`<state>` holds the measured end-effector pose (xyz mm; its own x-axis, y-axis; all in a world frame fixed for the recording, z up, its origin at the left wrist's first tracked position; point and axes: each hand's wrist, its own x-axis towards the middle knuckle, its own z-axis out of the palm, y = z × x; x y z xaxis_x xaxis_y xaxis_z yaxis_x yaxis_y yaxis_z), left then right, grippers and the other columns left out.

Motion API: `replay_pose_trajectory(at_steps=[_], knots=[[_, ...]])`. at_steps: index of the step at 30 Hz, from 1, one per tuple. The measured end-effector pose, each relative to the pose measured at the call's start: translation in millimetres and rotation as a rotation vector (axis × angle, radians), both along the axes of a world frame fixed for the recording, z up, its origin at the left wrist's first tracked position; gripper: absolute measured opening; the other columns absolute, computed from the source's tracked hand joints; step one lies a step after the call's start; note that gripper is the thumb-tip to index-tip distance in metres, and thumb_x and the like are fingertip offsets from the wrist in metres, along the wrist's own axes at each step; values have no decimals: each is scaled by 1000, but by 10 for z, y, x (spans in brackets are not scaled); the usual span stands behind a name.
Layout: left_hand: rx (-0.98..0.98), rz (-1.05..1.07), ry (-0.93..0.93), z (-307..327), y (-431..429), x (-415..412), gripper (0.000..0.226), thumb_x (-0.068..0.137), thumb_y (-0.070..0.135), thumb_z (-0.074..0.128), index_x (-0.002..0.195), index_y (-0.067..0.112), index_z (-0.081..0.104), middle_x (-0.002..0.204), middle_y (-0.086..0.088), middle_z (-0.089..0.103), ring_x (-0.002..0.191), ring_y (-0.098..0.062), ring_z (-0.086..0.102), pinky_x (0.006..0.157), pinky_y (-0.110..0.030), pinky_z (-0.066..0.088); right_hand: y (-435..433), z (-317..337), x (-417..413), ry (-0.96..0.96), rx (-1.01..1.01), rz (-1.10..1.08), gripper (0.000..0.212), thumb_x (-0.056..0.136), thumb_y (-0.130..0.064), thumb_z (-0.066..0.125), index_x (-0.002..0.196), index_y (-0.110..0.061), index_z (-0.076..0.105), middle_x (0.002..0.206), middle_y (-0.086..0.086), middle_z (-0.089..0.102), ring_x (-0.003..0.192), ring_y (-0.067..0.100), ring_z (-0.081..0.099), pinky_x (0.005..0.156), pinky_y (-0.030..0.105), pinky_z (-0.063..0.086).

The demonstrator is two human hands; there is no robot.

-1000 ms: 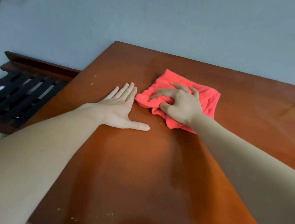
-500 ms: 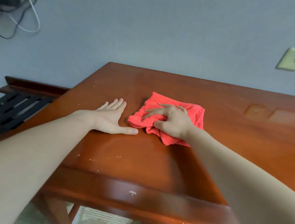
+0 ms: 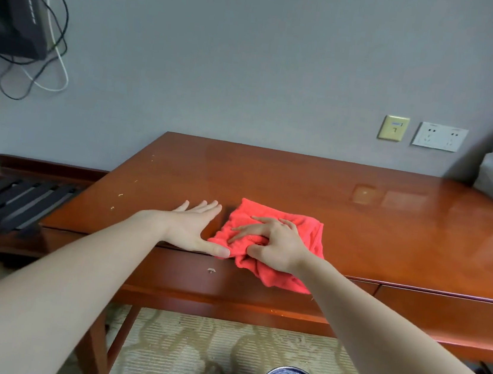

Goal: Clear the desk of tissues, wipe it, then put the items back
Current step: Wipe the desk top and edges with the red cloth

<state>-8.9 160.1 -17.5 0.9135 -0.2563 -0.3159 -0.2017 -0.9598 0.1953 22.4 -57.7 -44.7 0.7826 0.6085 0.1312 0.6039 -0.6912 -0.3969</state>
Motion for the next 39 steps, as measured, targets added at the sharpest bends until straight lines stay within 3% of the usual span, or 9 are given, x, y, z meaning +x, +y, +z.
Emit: replay_pose_trajectory(at_steps=[5,8,9,11,13,15,18,28,39], knots=[[-80,-49,-29,32,-228,-79,119,69,86,41,157,25,-10,163,9,-15,149,-8,-17,121,-38,-13,-115,85,-121,161,61,33,40,70,-40,54,108,-51,60,130,-22,57,135,6,38,115,43,15],[-117,-57,-47,-3,-341,-45,99,85,75,39,158,25,-6,163,10,-12,149,-7,-14,122,-37,-11,-304,155,-118,357,398,-14,38,82,-18,73,115,-21,53,123,-2,58,117,14,53,104,32,40],[-150,-49,-56,3,-385,-35,94,88,72,37,158,25,-6,163,11,-12,149,-7,-14,122,-36,-11,-382,166,-133,347,408,-76,42,84,-22,74,119,-16,51,124,0,57,115,15,54,103,30,42],[-206,-45,-95,22,-499,12,82,96,64,33,158,25,-3,163,11,-10,149,-6,-12,122,-34,-10,-502,135,-159,199,261,-219,55,88,-37,69,132,-13,48,133,2,55,122,13,51,104,24,37],[-200,-68,-135,26,-646,49,70,102,54,29,158,24,-1,164,9,-10,149,-6,-11,122,-33,-10,-535,50,-192,72,93,-284,62,95,-46,55,143,-9,40,149,8,43,142,22,33,114,30,25],[-146,-95,-120,2,-774,50,65,104,50,24,158,22,0,164,9,-9,149,-7,-11,121,-33,-10,-482,-29,-233,45,-3,-303,65,101,-47,40,151,-8,30,159,9,25,150,25,12,119,36,9],[-87,-84,-68,-79,-818,21,65,104,52,16,158,21,-2,164,8,-9,150,-8,-10,122,-35,-7,-400,-71,-250,59,-43,-321,64,103,-45,30,154,-9,19,163,6,10,151,22,1,122,39,2],[-142,-6,-49,-125,-786,437,62,106,47,16,158,20,-4,164,5,-12,150,-9,-11,121,-30,-7,-279,-64,267,106,-89,-338,61,103,-39,26,156,-12,11,164,3,3,151,22,-6,121,41,-3],[-172,38,-95,-203,-530,1851,62,104,51,12,158,25,-5,164,9,-12,150,-8,-12,121,-34,-6,-33,-88,1701,47,-105,-345,60,102,-41,23,156,-17,12,164,-2,4,151,18,-5,121,43,-4]])
